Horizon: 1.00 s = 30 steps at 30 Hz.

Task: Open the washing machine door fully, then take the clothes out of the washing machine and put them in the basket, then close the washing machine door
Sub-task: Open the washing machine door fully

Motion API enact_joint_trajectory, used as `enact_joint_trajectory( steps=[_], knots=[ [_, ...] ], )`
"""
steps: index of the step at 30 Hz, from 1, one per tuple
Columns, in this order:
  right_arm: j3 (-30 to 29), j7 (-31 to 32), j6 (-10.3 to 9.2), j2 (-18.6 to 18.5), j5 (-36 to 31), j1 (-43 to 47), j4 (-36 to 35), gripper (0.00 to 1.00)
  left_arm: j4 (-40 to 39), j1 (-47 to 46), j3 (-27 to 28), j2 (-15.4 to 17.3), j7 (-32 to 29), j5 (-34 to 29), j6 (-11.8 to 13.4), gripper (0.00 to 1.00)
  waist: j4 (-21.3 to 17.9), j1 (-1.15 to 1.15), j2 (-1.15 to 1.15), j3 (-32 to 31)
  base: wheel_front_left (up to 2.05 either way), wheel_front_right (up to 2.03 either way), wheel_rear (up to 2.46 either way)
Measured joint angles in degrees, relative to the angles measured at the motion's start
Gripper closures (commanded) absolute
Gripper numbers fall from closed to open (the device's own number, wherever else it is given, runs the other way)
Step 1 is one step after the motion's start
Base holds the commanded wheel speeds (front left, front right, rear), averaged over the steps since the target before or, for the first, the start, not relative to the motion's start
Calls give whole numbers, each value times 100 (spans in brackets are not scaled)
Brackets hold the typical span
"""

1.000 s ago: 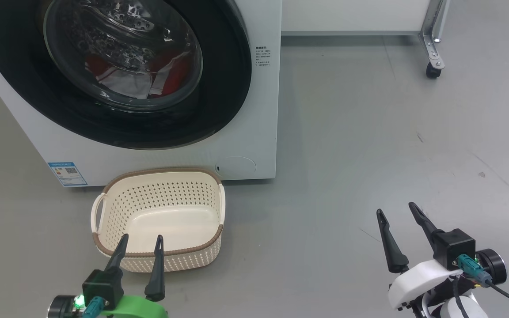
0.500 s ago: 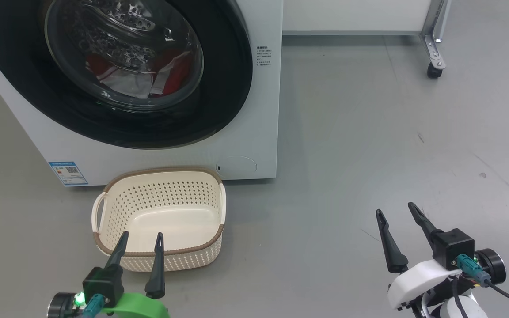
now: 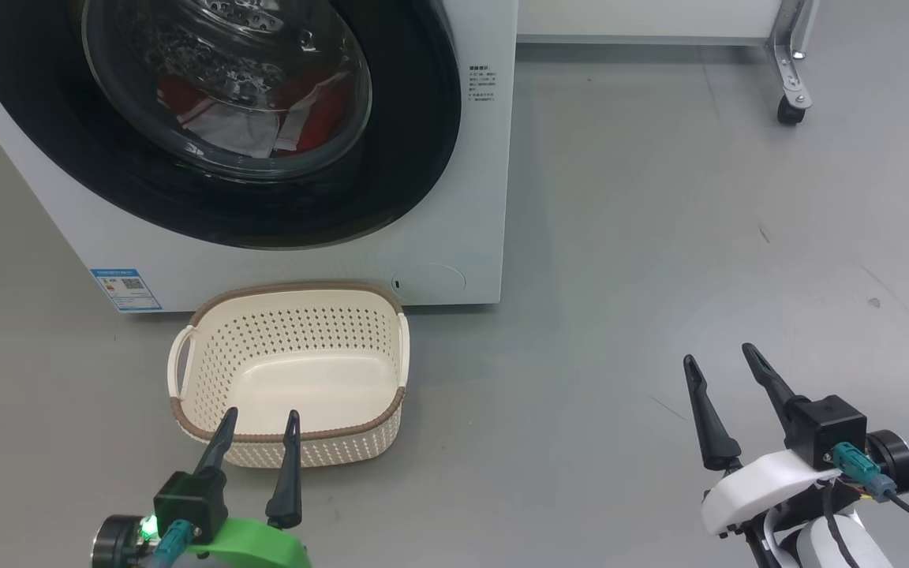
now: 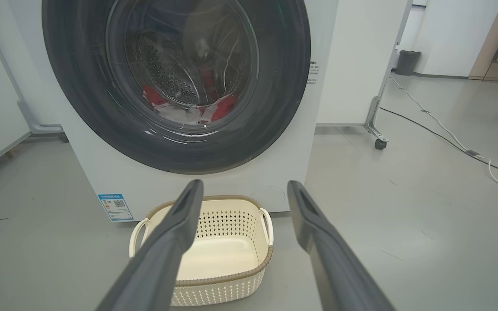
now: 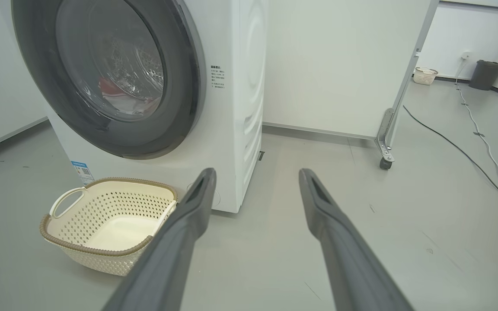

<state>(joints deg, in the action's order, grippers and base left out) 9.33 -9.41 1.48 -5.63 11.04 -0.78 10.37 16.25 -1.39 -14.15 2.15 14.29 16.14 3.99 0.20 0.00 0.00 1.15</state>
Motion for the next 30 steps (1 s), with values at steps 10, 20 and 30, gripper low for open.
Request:
enact_joint_trajectory(
  steps=[10,20,30],
  knots=[
    [-92,21,225,21,475,-282,-254,100,-179,-225,-70,1,1,1,0,0,141,0,0,399,0,0,0],
    [-561,501,361,104,1566,-965,-359,100,-378,-634,-264,0,15,35,-1,0,357,0,0,987,0,0,0],
    [-1095,1535,399,174,3189,-2183,-581,100,-542,-1037,-444,-1,15,253,-1,0,655,0,0,1610,0,0,0]
  ],
)
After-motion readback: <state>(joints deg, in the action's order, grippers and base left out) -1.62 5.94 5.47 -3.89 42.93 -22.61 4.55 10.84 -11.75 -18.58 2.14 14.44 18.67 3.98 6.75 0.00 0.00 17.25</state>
